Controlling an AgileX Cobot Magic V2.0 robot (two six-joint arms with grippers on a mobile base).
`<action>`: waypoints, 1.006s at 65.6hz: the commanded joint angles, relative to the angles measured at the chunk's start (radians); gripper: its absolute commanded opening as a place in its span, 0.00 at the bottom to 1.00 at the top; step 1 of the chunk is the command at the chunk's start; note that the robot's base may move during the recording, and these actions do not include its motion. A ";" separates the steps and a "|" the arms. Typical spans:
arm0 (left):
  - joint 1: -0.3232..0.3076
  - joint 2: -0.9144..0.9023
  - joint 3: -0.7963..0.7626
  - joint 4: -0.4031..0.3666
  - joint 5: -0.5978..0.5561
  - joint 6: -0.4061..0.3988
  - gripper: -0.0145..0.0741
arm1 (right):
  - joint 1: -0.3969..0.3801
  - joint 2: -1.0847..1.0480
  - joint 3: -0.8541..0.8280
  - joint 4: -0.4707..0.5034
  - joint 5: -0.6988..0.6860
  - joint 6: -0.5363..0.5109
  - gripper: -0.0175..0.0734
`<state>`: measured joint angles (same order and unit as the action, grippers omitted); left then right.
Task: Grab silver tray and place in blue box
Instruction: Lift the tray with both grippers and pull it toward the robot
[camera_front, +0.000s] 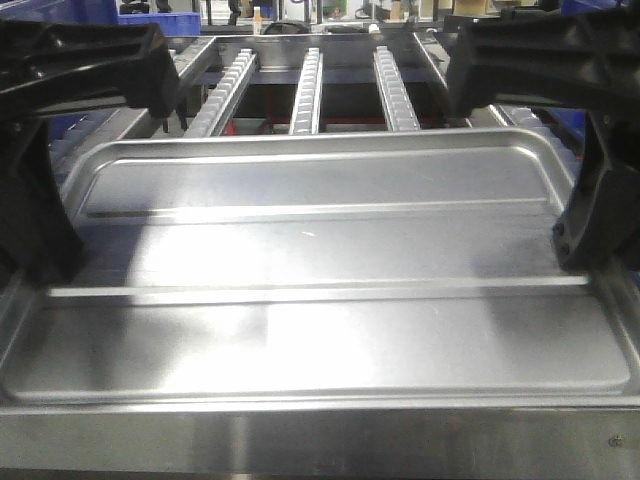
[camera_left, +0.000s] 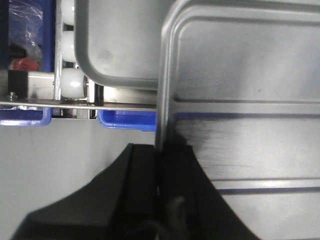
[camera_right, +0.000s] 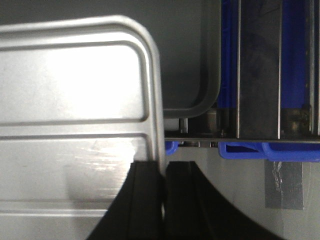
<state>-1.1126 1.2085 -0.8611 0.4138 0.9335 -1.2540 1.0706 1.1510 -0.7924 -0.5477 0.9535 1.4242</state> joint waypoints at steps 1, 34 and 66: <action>-0.011 -0.027 -0.022 0.047 0.009 -0.010 0.05 | 0.003 -0.026 -0.022 -0.086 0.025 0.023 0.25; -0.011 -0.027 -0.022 0.056 0.009 0.019 0.05 | 0.003 -0.026 -0.022 -0.086 0.025 0.023 0.25; -0.011 -0.027 -0.022 0.052 0.009 0.019 0.05 | 0.003 -0.026 -0.022 -0.086 0.026 0.023 0.25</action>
<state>-1.1165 1.2085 -0.8611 0.4308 0.9299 -1.2386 1.0729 1.1510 -0.7924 -0.5636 0.9626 1.4423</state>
